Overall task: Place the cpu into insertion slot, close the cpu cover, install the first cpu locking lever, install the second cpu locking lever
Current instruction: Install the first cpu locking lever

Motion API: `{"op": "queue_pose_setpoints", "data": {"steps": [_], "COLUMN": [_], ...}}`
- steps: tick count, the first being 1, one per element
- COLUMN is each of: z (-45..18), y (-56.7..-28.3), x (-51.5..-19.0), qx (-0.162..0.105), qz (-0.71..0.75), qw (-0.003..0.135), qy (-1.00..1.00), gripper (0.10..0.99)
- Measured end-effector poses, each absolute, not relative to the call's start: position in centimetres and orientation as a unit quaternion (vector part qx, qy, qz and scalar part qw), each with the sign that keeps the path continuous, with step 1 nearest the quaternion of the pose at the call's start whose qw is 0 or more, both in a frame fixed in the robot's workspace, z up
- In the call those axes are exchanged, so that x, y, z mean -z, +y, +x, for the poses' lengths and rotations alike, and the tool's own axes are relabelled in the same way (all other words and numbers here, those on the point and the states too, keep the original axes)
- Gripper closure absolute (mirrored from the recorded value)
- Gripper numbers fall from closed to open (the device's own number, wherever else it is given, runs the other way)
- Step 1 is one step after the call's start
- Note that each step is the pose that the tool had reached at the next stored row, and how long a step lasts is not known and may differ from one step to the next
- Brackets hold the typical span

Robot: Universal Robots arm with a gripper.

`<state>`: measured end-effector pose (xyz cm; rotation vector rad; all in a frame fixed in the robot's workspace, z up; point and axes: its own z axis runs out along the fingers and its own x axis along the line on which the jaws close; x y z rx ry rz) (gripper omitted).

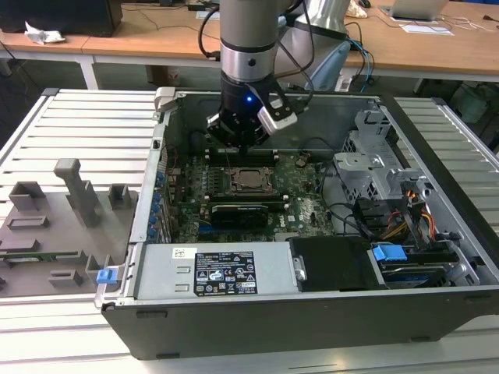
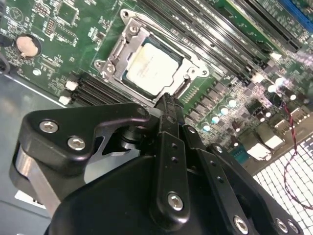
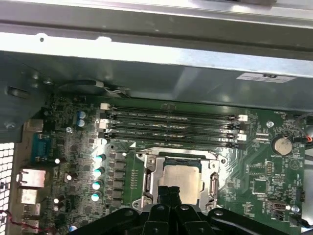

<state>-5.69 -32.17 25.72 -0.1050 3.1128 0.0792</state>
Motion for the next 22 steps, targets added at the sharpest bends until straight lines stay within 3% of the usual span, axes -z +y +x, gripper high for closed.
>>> {"op": "queue_pose_setpoints", "data": {"steps": [22], "z": [-8.1], "y": [-32.2], "x": [-26.3], "qx": [-0.026], "qz": [-0.033], "qw": [0.013], "qy": [0.999], "gripper": [0.98]}}
